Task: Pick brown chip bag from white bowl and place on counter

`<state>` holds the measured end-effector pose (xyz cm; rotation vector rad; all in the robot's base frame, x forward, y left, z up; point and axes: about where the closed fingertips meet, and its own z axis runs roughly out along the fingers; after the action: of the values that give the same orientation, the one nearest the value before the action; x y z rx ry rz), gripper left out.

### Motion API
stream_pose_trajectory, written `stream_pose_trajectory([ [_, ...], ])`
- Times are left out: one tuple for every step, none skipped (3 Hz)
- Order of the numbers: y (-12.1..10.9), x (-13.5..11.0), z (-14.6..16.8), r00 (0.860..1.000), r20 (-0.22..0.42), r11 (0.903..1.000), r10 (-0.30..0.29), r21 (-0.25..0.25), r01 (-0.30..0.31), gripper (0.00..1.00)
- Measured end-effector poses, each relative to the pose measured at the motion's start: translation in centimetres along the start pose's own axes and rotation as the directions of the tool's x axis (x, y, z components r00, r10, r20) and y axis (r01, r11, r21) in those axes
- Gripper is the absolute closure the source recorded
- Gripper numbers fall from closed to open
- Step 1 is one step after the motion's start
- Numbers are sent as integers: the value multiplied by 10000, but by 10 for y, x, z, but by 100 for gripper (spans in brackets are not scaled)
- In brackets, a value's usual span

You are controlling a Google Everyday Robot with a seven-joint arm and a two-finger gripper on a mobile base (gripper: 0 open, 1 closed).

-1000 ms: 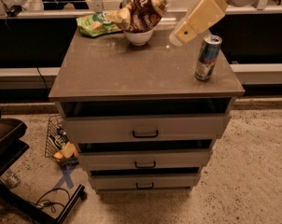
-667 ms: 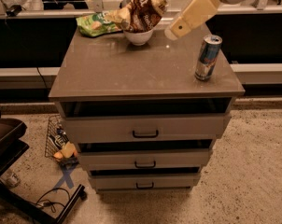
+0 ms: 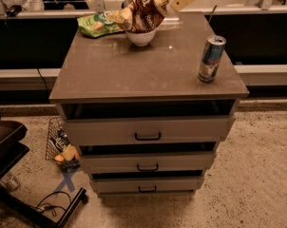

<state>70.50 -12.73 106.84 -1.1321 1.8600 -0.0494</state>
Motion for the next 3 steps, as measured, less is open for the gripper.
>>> stream_pose_trajectory([
  [-54, -8, 36, 9984, 126, 9952, 543, 806, -552, 0],
  [-53, -8, 37, 9984, 116, 9954, 545, 778, -552, 0],
  [-53, -2, 71, 9943, 304, 9933, 1021, 518, -1036, 0],
])
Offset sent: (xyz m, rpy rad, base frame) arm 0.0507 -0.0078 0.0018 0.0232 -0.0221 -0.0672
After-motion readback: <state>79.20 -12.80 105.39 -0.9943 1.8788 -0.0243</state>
